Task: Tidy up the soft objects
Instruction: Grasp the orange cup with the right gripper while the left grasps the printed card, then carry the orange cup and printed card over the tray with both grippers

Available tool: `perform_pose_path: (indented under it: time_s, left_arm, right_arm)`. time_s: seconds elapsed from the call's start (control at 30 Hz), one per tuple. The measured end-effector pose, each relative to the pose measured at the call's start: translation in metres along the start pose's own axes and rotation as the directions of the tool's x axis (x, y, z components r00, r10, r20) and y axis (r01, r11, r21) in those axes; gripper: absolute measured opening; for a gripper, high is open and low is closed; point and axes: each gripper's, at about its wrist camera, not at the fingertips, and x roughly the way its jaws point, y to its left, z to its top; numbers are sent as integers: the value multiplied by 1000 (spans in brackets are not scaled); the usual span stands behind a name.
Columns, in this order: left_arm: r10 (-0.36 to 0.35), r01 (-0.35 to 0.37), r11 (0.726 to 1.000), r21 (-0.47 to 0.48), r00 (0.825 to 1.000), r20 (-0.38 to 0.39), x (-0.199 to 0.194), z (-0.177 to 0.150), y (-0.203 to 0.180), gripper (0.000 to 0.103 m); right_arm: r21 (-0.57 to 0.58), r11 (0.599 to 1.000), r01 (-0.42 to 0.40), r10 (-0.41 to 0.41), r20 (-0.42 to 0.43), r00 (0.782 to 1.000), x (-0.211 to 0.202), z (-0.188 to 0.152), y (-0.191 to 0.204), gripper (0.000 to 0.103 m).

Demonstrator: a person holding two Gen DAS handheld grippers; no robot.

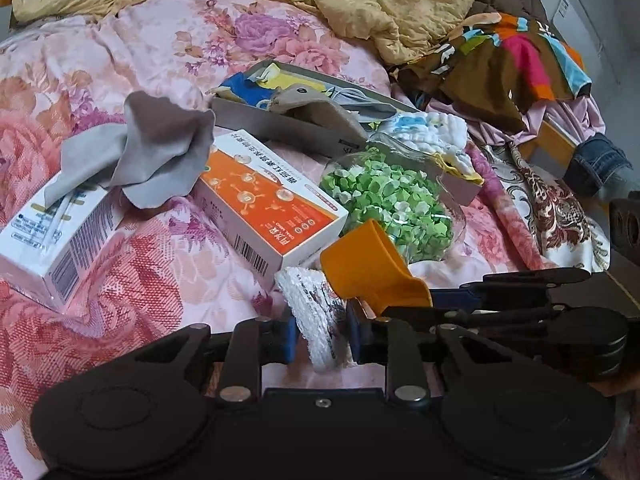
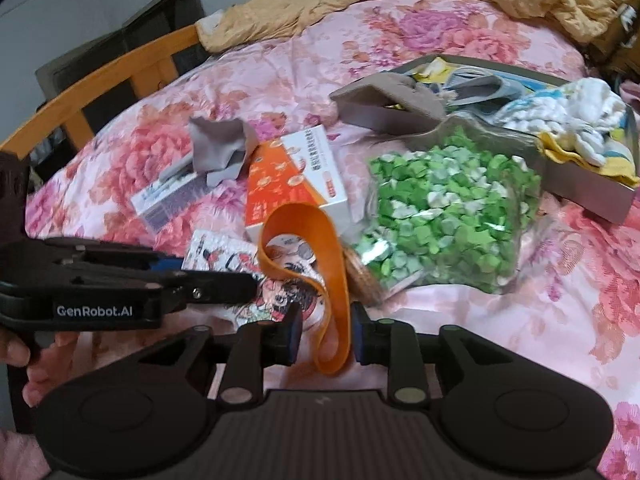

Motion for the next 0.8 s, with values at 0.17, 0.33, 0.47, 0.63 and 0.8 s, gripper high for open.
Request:
perform_pose_path:
  time_s: [0.17, 0.33, 0.47, 0.63, 0.8]
  left_arm:
    - [4, -4, 1000, 28, 1000, -4, -1, 0, -3, 23]
    - [-2, 2, 1000, 10, 1000, 4, -9, 3, -1, 15]
    - [8, -9, 1000, 20, 999, 34, -20, 3, -8, 11]
    - [40, -41, 999, 22, 998, 56, -31, -2, -14, 11]
    - [56, -58, 998, 20, 995, 87, -43, -6, -21, 11]
  right_arm:
    - [-14, 1000, 25, -25, 6, 1000, -1, -1, 2, 16]
    - [-55, 997, 63, -60, 57, 997, -16, -2, 11, 14]
    - [-89, 992, 86, -76, 107, 991, -27, -3, 18, 13]
    - [-111, 988, 105, -86, 161, 983, -39, -4, 23, 12]
    - [-132, 982, 136, -106, 212, 972, -50, -6, 26, 10]
